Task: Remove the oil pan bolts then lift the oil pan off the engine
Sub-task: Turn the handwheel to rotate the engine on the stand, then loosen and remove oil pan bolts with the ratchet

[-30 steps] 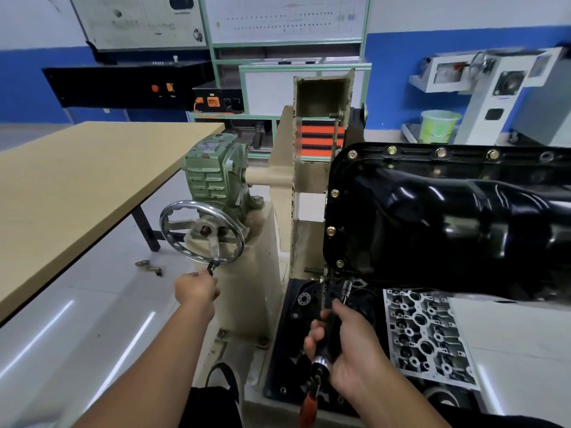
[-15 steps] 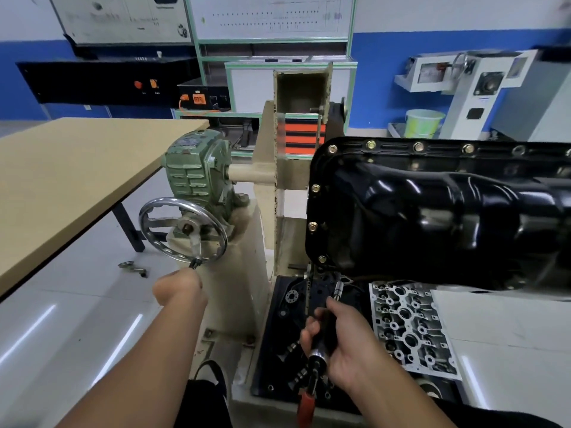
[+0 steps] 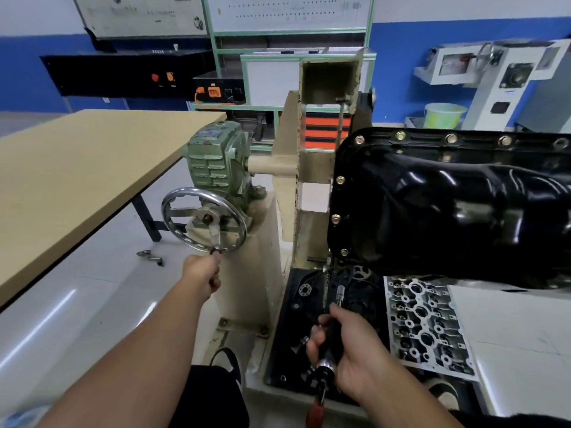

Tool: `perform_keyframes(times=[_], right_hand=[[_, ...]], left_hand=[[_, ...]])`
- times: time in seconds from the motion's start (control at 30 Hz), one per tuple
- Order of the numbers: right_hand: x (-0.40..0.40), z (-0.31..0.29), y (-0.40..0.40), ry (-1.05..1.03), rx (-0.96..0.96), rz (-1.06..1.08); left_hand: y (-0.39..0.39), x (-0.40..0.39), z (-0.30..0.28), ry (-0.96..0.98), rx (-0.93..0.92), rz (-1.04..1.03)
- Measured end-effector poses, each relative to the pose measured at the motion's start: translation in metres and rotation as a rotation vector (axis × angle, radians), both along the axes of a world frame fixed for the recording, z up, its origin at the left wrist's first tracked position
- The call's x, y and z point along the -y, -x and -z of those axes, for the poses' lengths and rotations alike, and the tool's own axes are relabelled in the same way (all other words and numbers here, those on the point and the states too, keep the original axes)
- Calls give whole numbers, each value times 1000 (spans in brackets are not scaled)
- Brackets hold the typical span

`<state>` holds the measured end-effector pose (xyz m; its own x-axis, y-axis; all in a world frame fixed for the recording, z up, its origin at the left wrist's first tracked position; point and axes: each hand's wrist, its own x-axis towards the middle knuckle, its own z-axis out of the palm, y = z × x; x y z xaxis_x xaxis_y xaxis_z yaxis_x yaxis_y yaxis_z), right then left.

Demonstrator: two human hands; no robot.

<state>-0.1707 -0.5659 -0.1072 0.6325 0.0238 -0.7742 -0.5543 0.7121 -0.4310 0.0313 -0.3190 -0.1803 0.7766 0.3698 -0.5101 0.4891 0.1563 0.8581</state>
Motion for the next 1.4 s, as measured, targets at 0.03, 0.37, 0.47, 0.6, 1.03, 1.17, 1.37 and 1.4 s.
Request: perform_keyframes(times=[0.03, 0.37, 0.47, 0.6, 1.03, 1.17, 1.37, 1.4], right_hand=[[-4, -1, -3, -13, 3, -12], [29, -4, -3, -18, 62, 102], [36, -4, 2, -27, 54, 113], [35, -5, 0, -19, 75, 89], [8, -22, 3, -39, 89, -38], [-3, -41, 29, -9, 143, -195], [0, -85, 76, 173, 505, -311], [4, -98, 81, 176, 549, -302]], left_hand=[[0, 2, 1, -8, 17, -39], [6, 3, 6, -382, 93, -193], [8, -5, 1, -631, 97, -30], [5, -16, -9, -703, 67, -16], [44, -55, -65, -1061, 73, -63], [89, 4, -98, -1096, 428, 143], [202, 130, -132, 251, 260, 617], [208, 139, -145, 354, 275, 642]])
